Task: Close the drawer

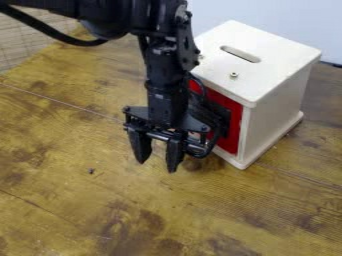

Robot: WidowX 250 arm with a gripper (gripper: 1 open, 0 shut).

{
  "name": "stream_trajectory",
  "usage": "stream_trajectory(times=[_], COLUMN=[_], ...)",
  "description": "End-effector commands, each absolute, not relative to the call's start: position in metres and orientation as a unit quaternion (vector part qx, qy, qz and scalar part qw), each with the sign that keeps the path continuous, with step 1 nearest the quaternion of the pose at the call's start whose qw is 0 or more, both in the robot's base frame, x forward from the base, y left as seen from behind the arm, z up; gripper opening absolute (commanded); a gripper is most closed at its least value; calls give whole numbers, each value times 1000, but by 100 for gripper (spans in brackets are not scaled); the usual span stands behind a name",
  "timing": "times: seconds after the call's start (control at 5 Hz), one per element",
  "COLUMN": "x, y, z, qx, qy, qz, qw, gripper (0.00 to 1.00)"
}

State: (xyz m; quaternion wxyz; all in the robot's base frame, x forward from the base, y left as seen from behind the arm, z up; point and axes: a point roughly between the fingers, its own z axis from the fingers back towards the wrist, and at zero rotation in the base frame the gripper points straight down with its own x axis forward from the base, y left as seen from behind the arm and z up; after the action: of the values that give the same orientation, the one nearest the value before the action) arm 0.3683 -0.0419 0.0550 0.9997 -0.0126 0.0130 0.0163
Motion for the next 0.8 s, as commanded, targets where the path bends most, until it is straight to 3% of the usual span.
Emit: stream_trajectory(times=[0.0, 0.6], x=[373, 374], y=[-55, -61], z=[90, 88], qx=[-16, -10], qy=[-45, -66], qz=[-2, -11], qw=[999, 998], gripper=[100, 100])
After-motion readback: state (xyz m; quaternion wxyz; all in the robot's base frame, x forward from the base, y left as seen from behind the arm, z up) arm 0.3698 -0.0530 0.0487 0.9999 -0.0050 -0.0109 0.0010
